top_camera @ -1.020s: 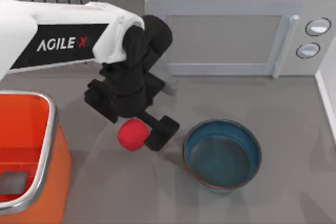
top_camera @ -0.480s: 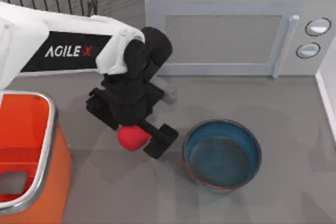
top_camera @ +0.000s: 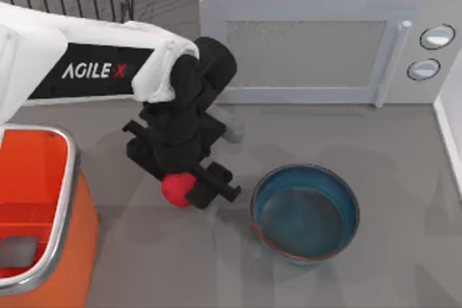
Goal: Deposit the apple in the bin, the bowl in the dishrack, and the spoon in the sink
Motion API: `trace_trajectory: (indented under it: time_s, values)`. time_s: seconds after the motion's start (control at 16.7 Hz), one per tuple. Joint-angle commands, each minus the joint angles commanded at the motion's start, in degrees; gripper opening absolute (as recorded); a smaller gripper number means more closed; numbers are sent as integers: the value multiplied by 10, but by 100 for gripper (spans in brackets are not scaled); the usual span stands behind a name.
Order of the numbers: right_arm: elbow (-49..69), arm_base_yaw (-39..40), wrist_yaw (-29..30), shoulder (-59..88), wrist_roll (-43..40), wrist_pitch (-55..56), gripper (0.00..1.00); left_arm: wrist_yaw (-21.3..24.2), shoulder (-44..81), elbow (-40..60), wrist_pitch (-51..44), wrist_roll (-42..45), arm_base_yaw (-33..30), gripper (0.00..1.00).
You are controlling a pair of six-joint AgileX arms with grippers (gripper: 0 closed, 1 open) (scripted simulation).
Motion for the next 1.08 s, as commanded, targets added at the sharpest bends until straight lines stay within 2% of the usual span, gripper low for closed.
trace_trajectory:
  time_s: [0.18,0.24,0.78,1.08]
  values:
    - [0,0,0,0,0,0,100,0,0,0,0,0,0,2]
    - [0,0,0,0,0,0,100,0,0,0,0,0,0,0]
    - [0,0,0,0,0,0,100,-4,-10,5,-6,1,1,0]
    - [0,0,0,0,0,0,100,-4,-38,69,-91,0,1,0]
